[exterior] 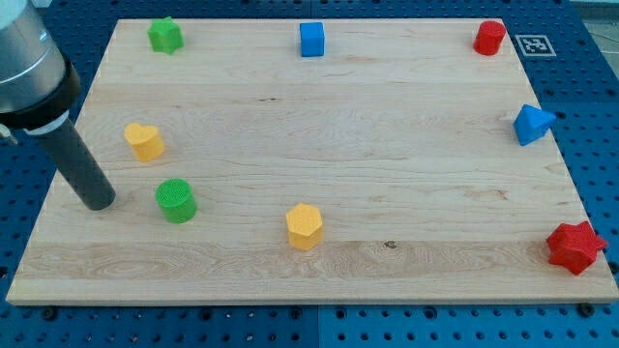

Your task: Move the green circle top diagonally to the yellow hexagon

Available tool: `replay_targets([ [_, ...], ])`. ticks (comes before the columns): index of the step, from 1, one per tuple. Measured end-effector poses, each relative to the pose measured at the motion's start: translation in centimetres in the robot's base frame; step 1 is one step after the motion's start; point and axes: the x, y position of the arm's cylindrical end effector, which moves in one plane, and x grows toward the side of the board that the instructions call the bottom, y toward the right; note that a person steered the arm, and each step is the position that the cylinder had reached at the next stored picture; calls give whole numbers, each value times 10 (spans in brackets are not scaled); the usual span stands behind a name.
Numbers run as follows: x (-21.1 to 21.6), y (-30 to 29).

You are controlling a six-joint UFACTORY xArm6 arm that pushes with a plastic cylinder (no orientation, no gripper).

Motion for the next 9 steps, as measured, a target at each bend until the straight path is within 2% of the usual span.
replay_targets([
  [1, 0, 47],
  [4, 3, 92],
  [7, 26, 116],
  [9, 24, 126],
])
